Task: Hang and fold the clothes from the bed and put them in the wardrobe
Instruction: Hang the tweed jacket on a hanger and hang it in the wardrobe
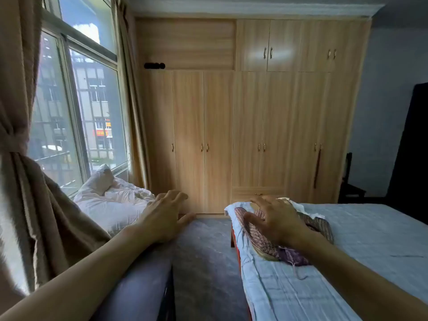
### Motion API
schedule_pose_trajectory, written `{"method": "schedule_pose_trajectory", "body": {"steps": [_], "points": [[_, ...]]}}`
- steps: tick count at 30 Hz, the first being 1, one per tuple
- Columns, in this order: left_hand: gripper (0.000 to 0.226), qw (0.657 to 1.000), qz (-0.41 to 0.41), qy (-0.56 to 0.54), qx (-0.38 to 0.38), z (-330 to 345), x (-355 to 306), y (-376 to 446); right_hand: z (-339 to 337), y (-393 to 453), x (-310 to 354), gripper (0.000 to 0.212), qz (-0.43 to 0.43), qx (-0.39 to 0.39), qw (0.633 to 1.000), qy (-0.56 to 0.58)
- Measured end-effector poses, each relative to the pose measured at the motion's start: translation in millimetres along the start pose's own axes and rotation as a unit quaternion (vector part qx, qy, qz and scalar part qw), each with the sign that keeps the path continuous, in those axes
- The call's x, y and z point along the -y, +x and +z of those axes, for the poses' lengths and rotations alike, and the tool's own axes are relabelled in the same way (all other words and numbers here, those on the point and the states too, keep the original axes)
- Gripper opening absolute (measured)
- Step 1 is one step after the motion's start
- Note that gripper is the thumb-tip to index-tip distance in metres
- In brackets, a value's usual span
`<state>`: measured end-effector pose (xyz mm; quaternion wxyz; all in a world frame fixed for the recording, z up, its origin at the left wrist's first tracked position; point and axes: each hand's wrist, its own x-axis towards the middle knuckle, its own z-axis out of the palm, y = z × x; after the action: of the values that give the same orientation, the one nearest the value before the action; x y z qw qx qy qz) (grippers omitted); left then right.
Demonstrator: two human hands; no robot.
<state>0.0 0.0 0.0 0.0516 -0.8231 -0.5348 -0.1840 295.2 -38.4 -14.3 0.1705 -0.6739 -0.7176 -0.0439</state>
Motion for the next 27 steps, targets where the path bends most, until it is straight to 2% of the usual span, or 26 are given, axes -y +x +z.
{"method": "schedule_pose_trajectory", "body": {"steps": [3, 8, 12, 17, 21, 23, 27], "points": [[0.067, 1.000, -0.006, 0.010, 0.001, 4, 2, 2, -2, -1, -3, 0.068, -0.015, -0.021, 1.000, -0.001], [0.060, 1.000, -0.015, 0.000, 0.000, 14, -17, 4, 3, -6, -25, 0.068, -0.016, 0.008, 1.000, 0.013], [0.063, 1.000, -0.017, 0.008, 0.009, 21, -33, 6, 2, -12, -43, 0.067, -0.027, -0.004, 1.000, 0.013], [0.060, 1.000, -0.020, 0.012, -0.005, 27, -54, 16, 3, -20, -66, 0.097, -0.016, -0.006, 1.000, 0.022], [0.067, 0.999, -0.037, 0.004, -0.005, 40, -66, 14, 8, -23, -75, 0.070, -0.028, 0.025, 0.999, -0.014], [0.077, 0.999, -0.040, 0.005, -0.004, 51, -69, 9, 17, -22, -79, 0.069, -0.039, 0.029, 0.998, -0.035], [0.062, 0.999, -0.034, 0.026, 0.014, 72, -67, 3, 42, -13, -77, 0.069, -0.045, 0.048, 0.997, -0.041]]}}
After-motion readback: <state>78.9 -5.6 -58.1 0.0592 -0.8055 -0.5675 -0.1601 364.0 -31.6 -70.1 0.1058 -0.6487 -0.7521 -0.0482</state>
